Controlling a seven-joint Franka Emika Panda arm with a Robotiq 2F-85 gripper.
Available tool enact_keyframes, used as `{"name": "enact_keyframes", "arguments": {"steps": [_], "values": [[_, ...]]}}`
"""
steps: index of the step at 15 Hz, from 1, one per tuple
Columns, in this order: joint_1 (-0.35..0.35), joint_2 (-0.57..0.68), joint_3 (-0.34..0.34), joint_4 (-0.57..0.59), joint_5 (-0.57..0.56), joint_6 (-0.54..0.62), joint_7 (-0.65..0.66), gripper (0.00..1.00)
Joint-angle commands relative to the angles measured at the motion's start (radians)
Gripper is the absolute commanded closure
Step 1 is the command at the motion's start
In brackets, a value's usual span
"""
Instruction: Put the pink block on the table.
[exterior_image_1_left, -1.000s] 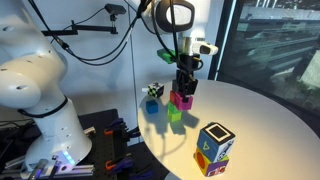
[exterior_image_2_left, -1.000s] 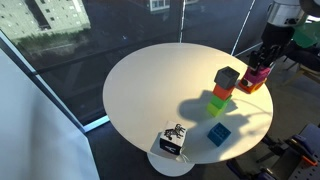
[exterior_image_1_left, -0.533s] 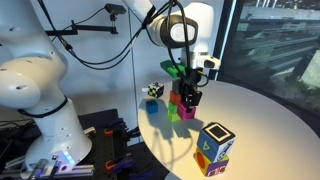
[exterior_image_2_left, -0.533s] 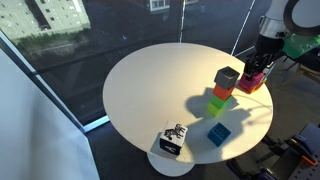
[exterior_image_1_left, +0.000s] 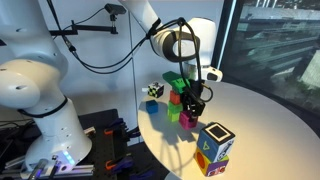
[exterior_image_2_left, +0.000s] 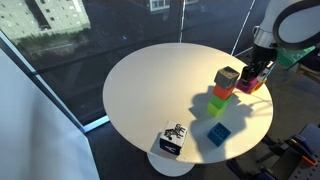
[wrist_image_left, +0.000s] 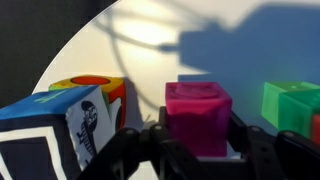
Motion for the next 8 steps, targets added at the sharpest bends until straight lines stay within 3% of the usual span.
{"name": "enact_keyframes", "arguments": {"steps": [1,8], "values": [[-0.015,0.027,-0.008,-0.006,0.023,0.04,-0.059,0.7],[-0.03,0.086,-0.008,-0.016,0.03,0.092,-0.083,0.7]]}}
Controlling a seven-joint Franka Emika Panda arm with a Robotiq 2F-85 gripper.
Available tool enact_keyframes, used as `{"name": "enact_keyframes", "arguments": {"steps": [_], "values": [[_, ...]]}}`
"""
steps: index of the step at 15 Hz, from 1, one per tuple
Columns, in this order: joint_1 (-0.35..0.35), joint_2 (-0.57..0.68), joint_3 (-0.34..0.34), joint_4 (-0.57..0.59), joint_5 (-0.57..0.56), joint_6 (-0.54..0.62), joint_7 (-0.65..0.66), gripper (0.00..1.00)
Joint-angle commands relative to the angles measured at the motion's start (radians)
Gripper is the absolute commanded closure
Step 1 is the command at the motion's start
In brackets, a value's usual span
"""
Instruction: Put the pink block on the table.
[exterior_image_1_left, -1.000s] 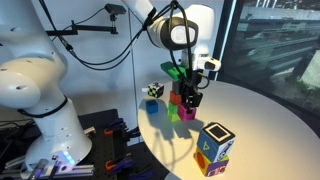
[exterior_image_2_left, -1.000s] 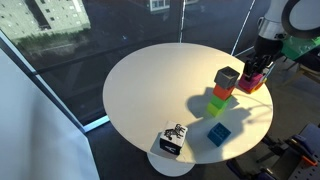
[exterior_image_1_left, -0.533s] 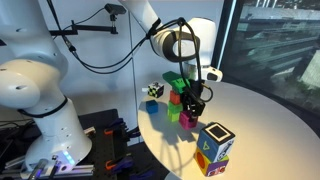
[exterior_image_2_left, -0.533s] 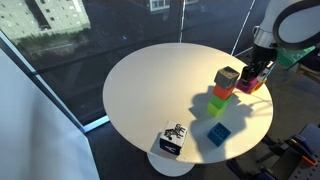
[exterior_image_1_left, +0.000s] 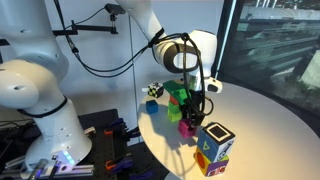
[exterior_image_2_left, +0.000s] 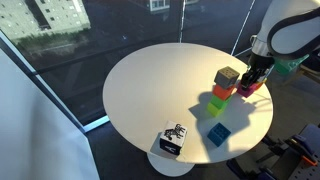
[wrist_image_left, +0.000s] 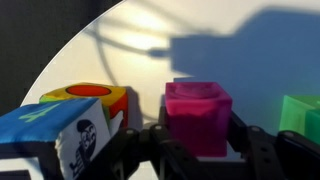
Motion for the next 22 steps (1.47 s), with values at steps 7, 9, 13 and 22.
{"name": "enact_keyframes", "arguments": {"steps": [7,9,13,22], "values": [[-0.002,0.048,0.009,-0.031,0.048,0.115,-0.017,0.7],[-0.001,0.052,0.012,-0.034,0.048,0.125,-0.017,0.18],[0.001,0.046,0.013,-0.032,0.044,0.105,-0.002,0.0],[0.029,-0.045,0.016,-0.054,0.002,-0.043,0.043,0.0]]}}
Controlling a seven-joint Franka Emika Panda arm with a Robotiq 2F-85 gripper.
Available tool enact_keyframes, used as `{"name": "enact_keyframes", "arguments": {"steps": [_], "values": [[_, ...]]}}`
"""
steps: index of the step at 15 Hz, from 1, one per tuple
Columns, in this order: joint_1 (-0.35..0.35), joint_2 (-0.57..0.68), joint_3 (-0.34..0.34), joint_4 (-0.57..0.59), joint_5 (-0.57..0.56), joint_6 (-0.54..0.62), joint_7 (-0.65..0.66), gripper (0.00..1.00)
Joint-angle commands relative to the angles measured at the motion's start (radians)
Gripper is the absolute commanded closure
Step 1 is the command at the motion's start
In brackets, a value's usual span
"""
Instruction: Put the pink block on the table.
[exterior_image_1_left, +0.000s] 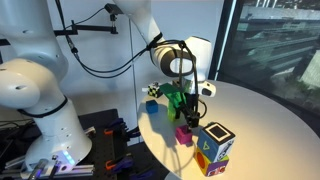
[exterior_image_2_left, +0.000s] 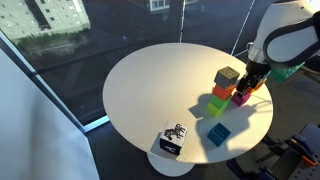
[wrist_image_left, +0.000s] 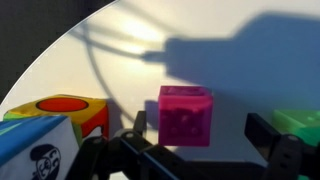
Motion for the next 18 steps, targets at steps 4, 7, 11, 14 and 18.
{"name": "enact_keyframes", "arguments": {"steps": [4,7,11,14,18], "values": [[0.027,-0.138,0.012,-0.044,-0.041,-0.164,0.094,0.0],[0.037,-0.197,0.027,-0.051,-0.034,-0.256,0.136,0.0],[0.044,-0.285,0.058,-0.049,-0.03,-0.361,0.203,0.0],[0.05,-0.354,0.079,-0.039,-0.018,-0.432,0.239,0.0],[0.057,-0.443,0.106,-0.026,-0.004,-0.504,0.262,0.0]]}}
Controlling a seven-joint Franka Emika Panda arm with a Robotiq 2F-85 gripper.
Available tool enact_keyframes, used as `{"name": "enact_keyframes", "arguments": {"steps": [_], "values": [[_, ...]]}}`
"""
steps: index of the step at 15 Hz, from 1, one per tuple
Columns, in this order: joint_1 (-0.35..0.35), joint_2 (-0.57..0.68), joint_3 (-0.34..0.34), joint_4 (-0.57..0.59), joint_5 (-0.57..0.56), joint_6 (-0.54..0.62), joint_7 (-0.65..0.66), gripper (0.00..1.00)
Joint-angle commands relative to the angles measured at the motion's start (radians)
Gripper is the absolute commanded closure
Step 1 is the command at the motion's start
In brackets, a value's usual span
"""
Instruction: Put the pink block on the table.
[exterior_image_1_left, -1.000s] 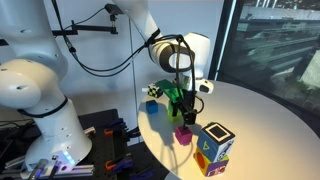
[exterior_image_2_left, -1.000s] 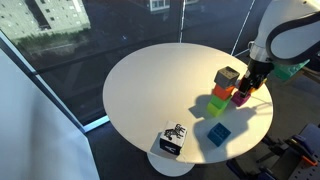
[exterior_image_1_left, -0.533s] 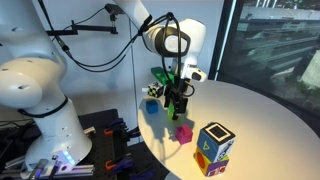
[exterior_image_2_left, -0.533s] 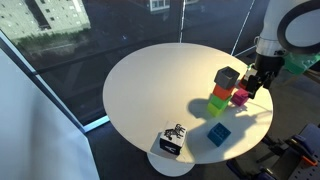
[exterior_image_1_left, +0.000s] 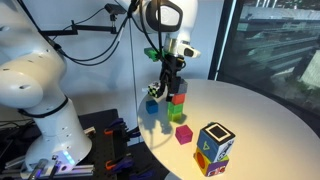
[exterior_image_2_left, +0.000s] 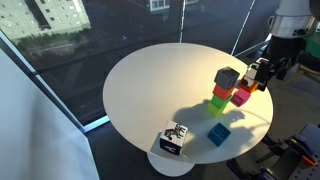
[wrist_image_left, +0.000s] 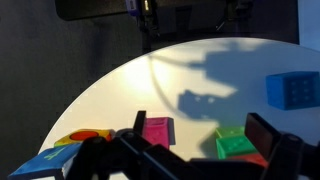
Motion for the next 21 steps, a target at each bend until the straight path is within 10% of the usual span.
{"name": "enact_keyframes", "arguments": {"steps": [1,21], "values": [[0.009,-0.097,0.019,0.003,0.012,-0.061,0.024,0.0],[0.068,-0.422,0.038,-0.008,0.083,-0.235,-0.05,0.0]]}}
